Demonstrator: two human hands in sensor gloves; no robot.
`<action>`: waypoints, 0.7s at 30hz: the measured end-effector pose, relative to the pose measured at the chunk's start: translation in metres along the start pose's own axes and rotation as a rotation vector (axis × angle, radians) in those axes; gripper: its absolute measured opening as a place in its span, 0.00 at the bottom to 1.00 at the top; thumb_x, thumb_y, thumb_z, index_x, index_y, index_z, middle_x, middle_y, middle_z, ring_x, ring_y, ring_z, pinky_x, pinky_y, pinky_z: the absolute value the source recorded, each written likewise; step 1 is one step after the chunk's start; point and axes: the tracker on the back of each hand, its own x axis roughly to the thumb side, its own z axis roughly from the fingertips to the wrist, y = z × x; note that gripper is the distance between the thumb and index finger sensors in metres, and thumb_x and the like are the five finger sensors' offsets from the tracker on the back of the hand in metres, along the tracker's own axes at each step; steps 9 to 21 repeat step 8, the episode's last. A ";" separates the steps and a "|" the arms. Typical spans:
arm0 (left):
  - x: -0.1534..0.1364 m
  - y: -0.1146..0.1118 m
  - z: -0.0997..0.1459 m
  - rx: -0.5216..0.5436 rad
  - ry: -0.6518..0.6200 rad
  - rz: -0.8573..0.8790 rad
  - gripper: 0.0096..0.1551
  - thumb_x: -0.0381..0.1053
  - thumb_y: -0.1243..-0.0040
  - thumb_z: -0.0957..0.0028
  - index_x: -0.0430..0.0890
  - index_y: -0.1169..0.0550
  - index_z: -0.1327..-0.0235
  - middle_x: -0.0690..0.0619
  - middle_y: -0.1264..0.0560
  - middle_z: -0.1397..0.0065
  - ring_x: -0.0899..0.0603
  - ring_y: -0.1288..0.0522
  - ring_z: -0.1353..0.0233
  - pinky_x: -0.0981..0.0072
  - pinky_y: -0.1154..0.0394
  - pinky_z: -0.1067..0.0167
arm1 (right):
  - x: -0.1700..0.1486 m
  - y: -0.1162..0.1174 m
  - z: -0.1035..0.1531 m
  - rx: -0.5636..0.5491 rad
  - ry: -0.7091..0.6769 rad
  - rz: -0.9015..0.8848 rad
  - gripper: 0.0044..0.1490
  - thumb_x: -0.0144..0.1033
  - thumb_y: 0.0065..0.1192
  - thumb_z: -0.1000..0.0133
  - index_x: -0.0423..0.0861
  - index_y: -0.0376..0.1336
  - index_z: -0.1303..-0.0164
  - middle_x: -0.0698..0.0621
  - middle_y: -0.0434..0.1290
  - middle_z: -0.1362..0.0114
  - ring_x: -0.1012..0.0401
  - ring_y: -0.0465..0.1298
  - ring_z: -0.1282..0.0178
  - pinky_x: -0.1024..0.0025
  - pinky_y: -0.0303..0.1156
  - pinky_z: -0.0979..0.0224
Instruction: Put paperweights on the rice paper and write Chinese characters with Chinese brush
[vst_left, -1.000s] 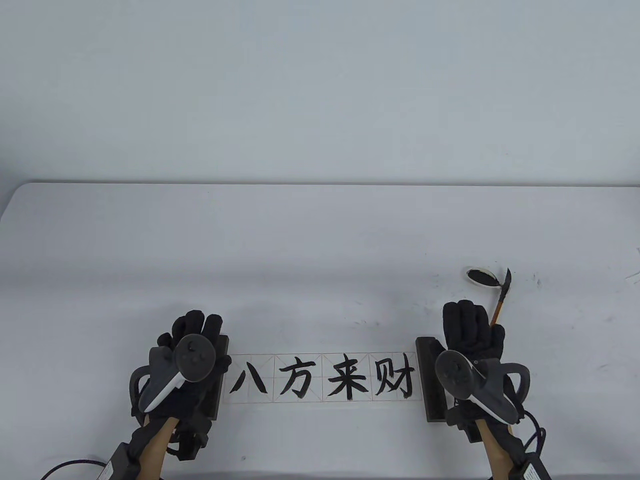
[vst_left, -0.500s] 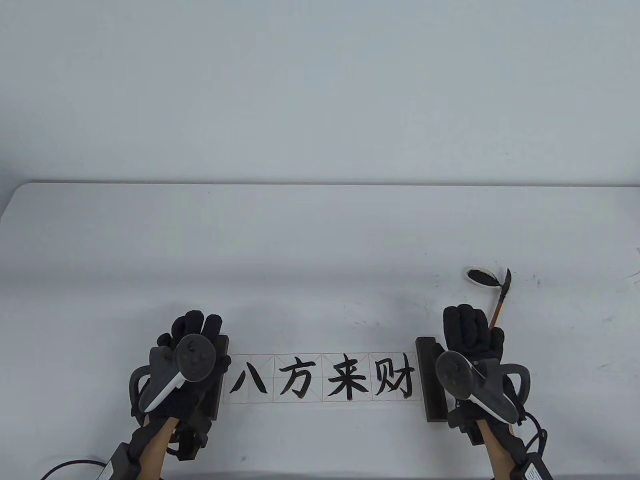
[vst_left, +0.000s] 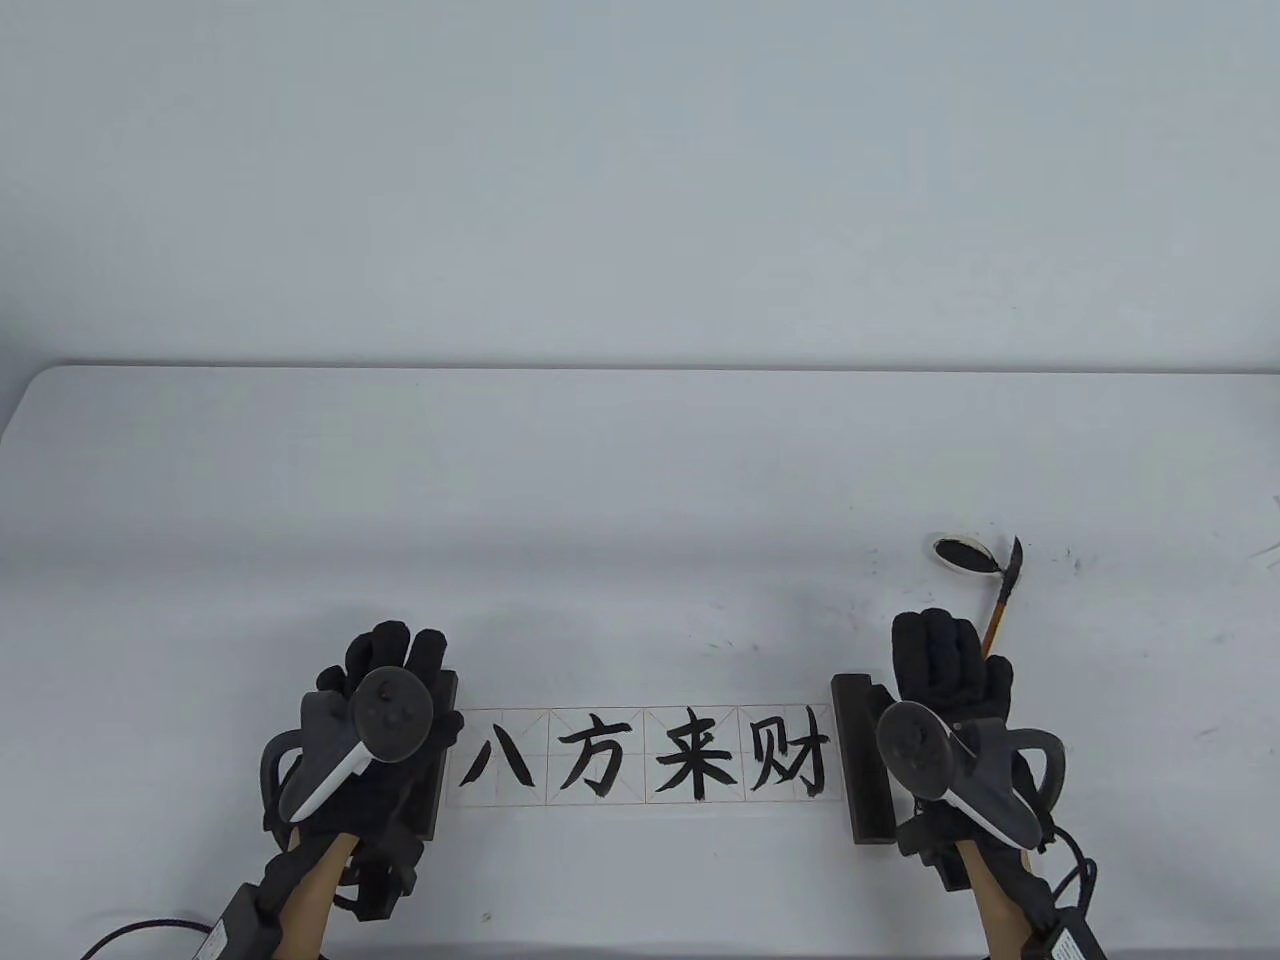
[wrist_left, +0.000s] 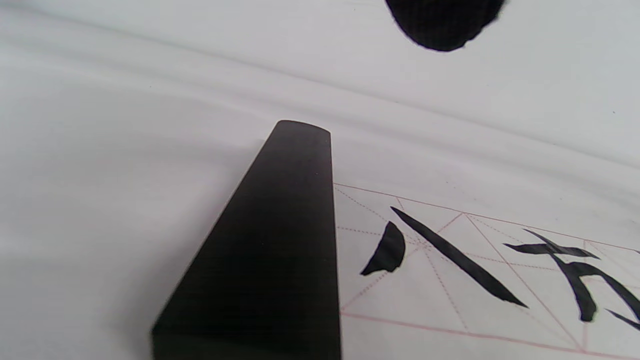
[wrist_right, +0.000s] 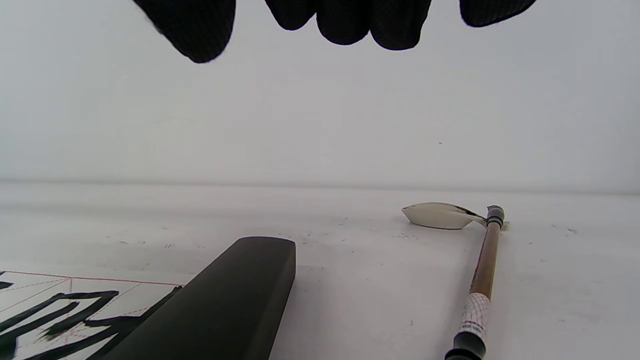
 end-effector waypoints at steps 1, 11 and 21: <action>0.000 0.000 0.000 0.000 -0.001 0.000 0.49 0.63 0.55 0.43 0.63 0.62 0.14 0.51 0.67 0.09 0.37 0.66 0.09 0.41 0.67 0.17 | 0.000 0.000 0.000 0.000 0.002 0.001 0.48 0.44 0.52 0.37 0.35 0.40 0.15 0.31 0.45 0.14 0.36 0.50 0.16 0.29 0.51 0.24; 0.000 -0.001 -0.001 -0.011 -0.003 0.008 0.49 0.63 0.55 0.43 0.63 0.62 0.14 0.50 0.67 0.09 0.37 0.66 0.09 0.41 0.67 0.17 | -0.002 0.000 0.000 0.005 0.011 -0.006 0.48 0.44 0.52 0.37 0.35 0.40 0.15 0.31 0.45 0.14 0.36 0.50 0.16 0.29 0.51 0.24; 0.000 -0.001 -0.001 -0.011 -0.003 0.008 0.49 0.63 0.55 0.43 0.63 0.62 0.14 0.50 0.67 0.09 0.37 0.66 0.09 0.41 0.67 0.17 | -0.002 0.000 0.000 0.005 0.011 -0.006 0.48 0.44 0.52 0.37 0.35 0.40 0.15 0.31 0.45 0.14 0.36 0.50 0.16 0.29 0.51 0.24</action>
